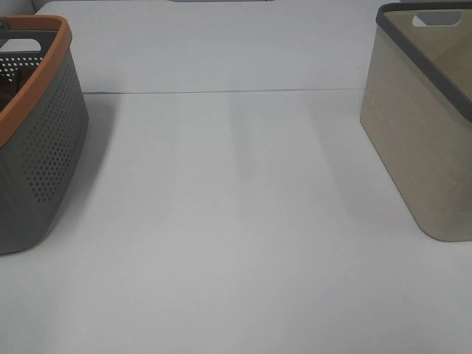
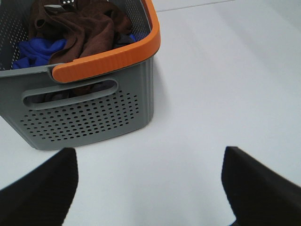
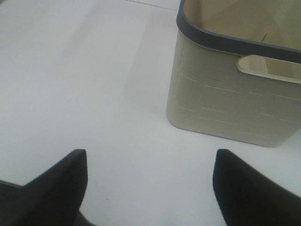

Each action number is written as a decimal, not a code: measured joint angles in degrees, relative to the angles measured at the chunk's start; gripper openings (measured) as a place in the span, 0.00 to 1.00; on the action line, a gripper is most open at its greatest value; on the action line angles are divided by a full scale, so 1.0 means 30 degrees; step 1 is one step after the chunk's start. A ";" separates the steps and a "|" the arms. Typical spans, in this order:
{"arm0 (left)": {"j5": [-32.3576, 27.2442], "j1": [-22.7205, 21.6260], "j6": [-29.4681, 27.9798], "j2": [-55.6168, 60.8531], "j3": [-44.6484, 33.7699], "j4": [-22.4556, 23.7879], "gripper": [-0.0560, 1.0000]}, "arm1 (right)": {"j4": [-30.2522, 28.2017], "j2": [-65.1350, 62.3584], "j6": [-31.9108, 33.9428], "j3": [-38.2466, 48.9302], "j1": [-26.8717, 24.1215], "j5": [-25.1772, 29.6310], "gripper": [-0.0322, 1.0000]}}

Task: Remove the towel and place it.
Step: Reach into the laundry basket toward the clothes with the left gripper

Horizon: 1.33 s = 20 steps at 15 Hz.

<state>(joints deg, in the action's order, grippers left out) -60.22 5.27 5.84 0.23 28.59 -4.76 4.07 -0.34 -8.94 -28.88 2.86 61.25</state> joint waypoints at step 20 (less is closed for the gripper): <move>0.0000 0.0000 0.0000 0.0000 0.0000 0.0000 0.80 | 0.0000 0.0000 0.0000 0.0000 0.0000 0.0000 0.72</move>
<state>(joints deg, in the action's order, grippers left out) -60.22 5.27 5.84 0.23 28.59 -4.76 4.07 -0.34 -8.94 -28.88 2.86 61.25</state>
